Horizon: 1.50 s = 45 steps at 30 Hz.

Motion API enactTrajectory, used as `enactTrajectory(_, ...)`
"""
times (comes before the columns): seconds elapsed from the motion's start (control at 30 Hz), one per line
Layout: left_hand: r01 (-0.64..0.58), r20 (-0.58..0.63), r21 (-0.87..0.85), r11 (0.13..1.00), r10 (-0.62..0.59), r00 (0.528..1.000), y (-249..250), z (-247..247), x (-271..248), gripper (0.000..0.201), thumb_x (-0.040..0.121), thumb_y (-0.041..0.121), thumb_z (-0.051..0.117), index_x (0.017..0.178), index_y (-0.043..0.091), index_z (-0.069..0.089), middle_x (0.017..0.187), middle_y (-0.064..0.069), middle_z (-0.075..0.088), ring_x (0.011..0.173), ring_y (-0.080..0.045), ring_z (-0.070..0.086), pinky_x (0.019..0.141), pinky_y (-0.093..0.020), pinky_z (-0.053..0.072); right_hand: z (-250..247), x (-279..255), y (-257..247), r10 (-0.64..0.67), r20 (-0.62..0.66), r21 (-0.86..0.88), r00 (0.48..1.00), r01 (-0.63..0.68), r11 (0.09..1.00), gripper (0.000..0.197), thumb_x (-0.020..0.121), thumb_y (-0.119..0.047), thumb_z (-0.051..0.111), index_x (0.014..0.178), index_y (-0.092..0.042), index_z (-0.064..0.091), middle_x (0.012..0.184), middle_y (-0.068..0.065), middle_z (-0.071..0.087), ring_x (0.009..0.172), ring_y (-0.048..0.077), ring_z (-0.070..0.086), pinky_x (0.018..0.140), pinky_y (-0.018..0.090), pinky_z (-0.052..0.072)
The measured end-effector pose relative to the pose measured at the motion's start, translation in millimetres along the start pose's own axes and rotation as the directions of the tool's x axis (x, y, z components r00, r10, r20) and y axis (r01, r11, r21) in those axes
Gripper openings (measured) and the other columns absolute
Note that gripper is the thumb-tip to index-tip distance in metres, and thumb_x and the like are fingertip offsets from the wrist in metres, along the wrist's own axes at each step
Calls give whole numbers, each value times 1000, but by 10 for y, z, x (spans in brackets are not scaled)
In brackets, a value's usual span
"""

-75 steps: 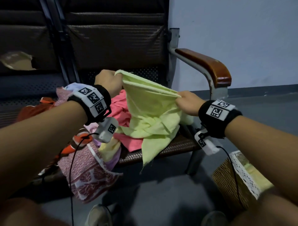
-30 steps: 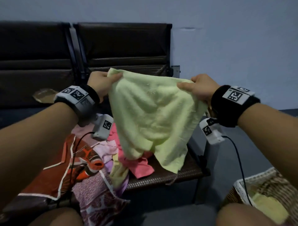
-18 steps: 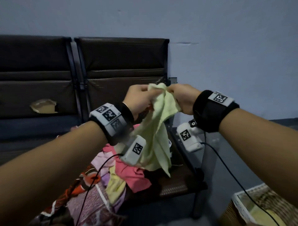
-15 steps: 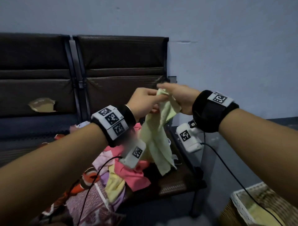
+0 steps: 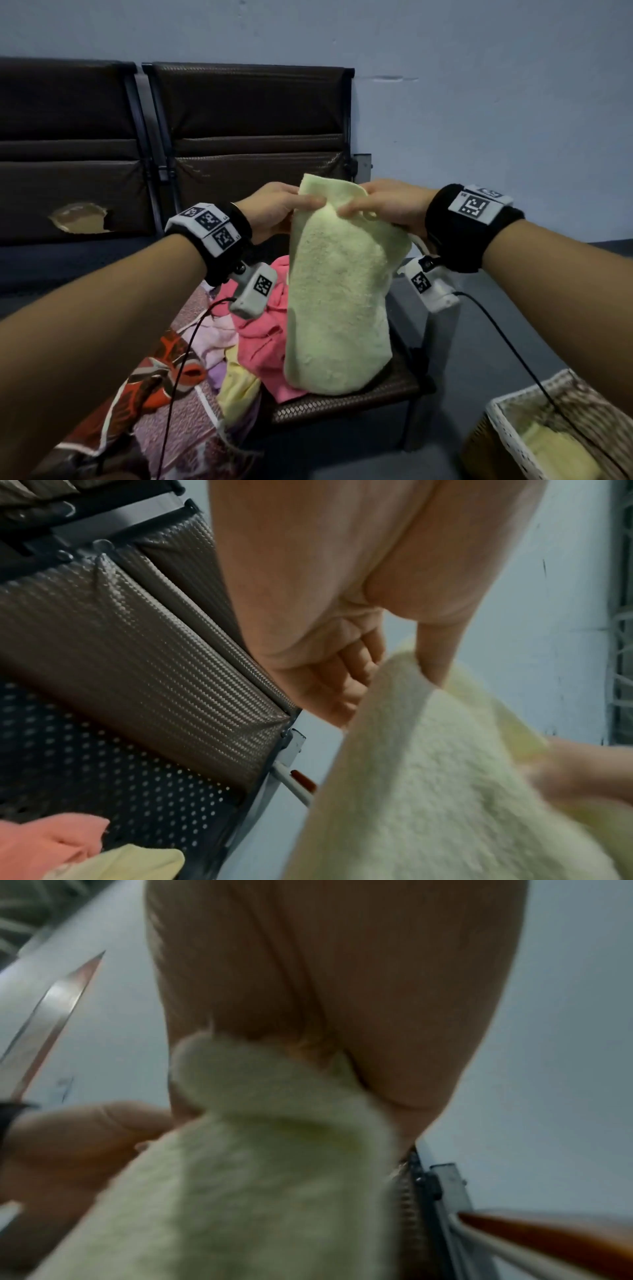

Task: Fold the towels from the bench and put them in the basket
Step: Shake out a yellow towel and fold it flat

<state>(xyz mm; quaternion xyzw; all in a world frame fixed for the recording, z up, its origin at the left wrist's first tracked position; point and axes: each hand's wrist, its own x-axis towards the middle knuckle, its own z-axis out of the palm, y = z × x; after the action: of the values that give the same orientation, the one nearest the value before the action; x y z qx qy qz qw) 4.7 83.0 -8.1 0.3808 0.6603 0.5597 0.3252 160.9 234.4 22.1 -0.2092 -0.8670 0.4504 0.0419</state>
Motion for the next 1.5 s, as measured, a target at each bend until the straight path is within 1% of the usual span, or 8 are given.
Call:
enactTrajectory(0.13, -102, -164, 237, 966, 143, 976, -101, -47, 284, 16, 95, 15, 66, 107, 8, 74, 104, -13, 73, 89, -22, 66, 80, -37, 56, -143, 184, 133, -2, -210, -486, 978, -103, 868, 16, 82, -27, 72, 67, -23, 68, 68, -6, 63, 61, 8, 59, 48, 19, 40)
enactTrajectory(0.43, -367, -327, 120, 923, 385, 863, -78, -211, 474, 15, 93, 14, 68, 106, 12, 75, 103, -6, 76, 94, -15, 71, 86, -31, 57, -78, 484, 312, -311, -546, -181, 778, 253, 950, 24, 88, -24, 59, 64, -26, 61, 60, -10, 56, 64, 13, 54, 57, 26, 40)
enactTrajectory(0.7, 40, -41, 204, 978, -33, 999, -1091, -236, -173, 20, 83, -6, 72, 80, 6, 56, 78, -14, 60, 74, -20, 60, 69, -31, 52, 511, 125, 1041, -212, -15, -318, 977, 197, 928, 17, 94, -24, 65, 77, -24, 68, 62, -13, 61, 54, -6, 53, 53, 10, 38)
enactTrajectory(0.83, 362, 242, 337, 869, -451, 859, -1522, -115, -355, 22, 93, 4, 65, 114, 3, 61, 97, -15, 71, 80, -24, 70, 70, -32, 62, 818, 27, 1464, 115, 365, -130, 924, -72, 989, 20, 95, -21, 66, 94, -2, 72, 77, 1, 69, 66, 11, 61, 63, 20, 49)
enactTrajectory(0.93, 401, 294, 439, 804, -550, 782, -1645, -41, -317, 24, 92, 13, 68, 115, 8, 65, 91, -12, 71, 65, -20, 67, 55, -25, 55, 924, 58, 1636, 263, 478, -48, 838, -274, 961, 20, 93, -17, 67, 91, 3, 71, 75, 9, 68, 60, 17, 63, 56, 24, 53)
enactTrajectory(1.2, 368, -50, 268, 890, -368, 928, -1947, -84, 231, 20, 98, 18, 61, 111, 5, 68, 107, -10, 72, 86, -22, 68, 77, -35, 56, 1049, 689, 1870, 283, 54, 154, 957, -288, 945, 16, 82, -6, 66, 97, -2, 69, 99, 10, 74, 86, 21, 72, 64, 29, 58)
enactTrajectory(1.37, 318, -302, 339, 885, -217, 928, -2151, -82, 637, 26, 94, 26, 65, 97, 1, 71, 83, -11, 68, 72, -24, 62, 65, -37, 51, 1143, 1023, 1957, 256, -195, 8, 947, -259, 966, 9, 83, -8, 66, 82, -16, 67, 98, 9, 74, 87, 22, 71, 74, 32, 59)
enactTrajectory(1.5, 348, -352, 431, 833, -200, 914, -2283, -120, 725, 13, 87, 20, 69, 92, 8, 71, 83, -4, 69, 80, -24, 65, 75, -38, 56, 1182, 1116, 1974, 223, -221, -88, 949, -247, 965, 20, 87, -16, 65, 107, -20, 66, 118, 4, 68, 103, 23, 66, 89, 36, 56)
